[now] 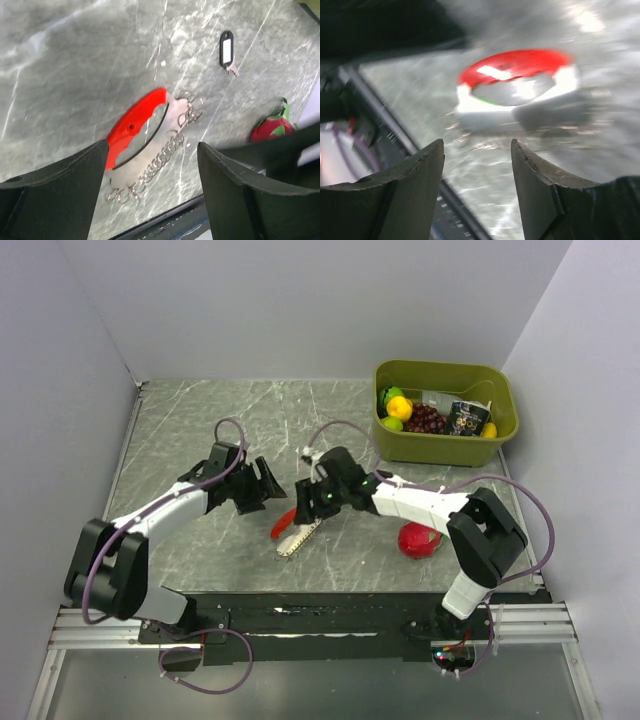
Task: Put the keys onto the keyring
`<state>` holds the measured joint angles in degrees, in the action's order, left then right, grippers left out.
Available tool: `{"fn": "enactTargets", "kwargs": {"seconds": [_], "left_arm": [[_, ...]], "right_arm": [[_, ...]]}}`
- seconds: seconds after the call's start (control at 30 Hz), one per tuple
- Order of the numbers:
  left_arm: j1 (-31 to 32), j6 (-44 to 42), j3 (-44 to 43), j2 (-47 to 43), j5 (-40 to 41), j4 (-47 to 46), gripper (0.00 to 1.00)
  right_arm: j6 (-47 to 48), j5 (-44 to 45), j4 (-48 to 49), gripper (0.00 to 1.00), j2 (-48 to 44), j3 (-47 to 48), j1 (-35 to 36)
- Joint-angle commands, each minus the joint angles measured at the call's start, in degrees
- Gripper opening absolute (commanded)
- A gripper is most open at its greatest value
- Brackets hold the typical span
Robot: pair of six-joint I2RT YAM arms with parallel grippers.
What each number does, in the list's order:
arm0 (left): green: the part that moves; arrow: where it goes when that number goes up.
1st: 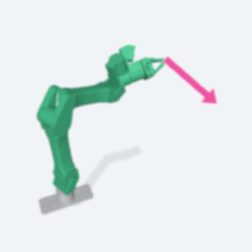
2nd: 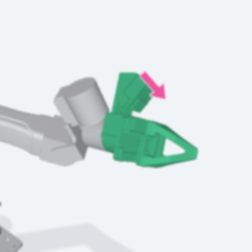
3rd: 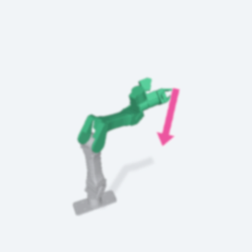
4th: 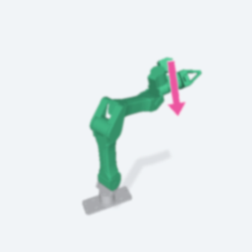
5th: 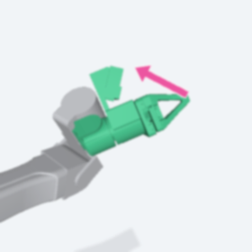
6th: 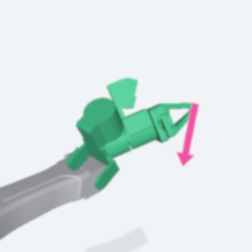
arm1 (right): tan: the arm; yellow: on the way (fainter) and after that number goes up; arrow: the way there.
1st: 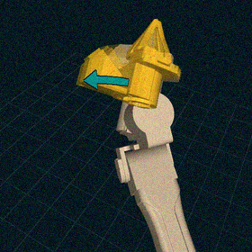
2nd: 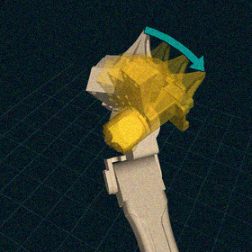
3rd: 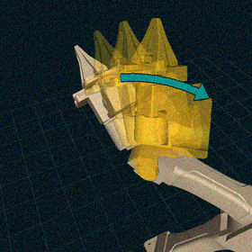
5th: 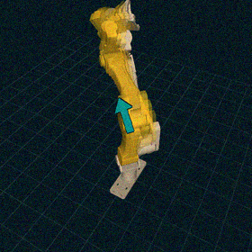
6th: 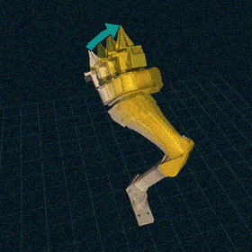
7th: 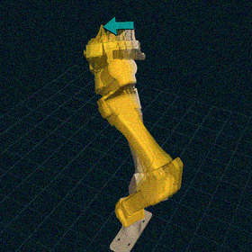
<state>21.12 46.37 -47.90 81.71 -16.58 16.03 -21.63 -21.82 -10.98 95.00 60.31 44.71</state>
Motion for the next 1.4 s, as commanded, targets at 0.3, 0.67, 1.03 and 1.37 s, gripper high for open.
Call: {"fn": "enactTargets", "kwargs": {"seconds": [0.3,0.67,1.03,1.37], "left_arm": [[-0.2,6.3,13.5,-5.6,-2.6,-3.2,0.77],[-0.1,7.9,14.1,1.2,-7.4,-12.2,0.77],[1.8,7.6,5.4,9.3,-10.6,-14.1,0.76],[5.4,7.0,-5.8,17.4,-12.5,-13.5,0.75]], "right_arm": [[3.6,3.0,-5.1,0.64,9.1,8.3,-5.4],[3.3,2.3,-5.9,0.64,11.6,6.3,-5.7],[-5.2,0.9,-4.1,0.64,2.1,-3.6,-5.4],[-10.6,-5.1,0.0,0.65,-3.6,-7.7,-3.7]]}}
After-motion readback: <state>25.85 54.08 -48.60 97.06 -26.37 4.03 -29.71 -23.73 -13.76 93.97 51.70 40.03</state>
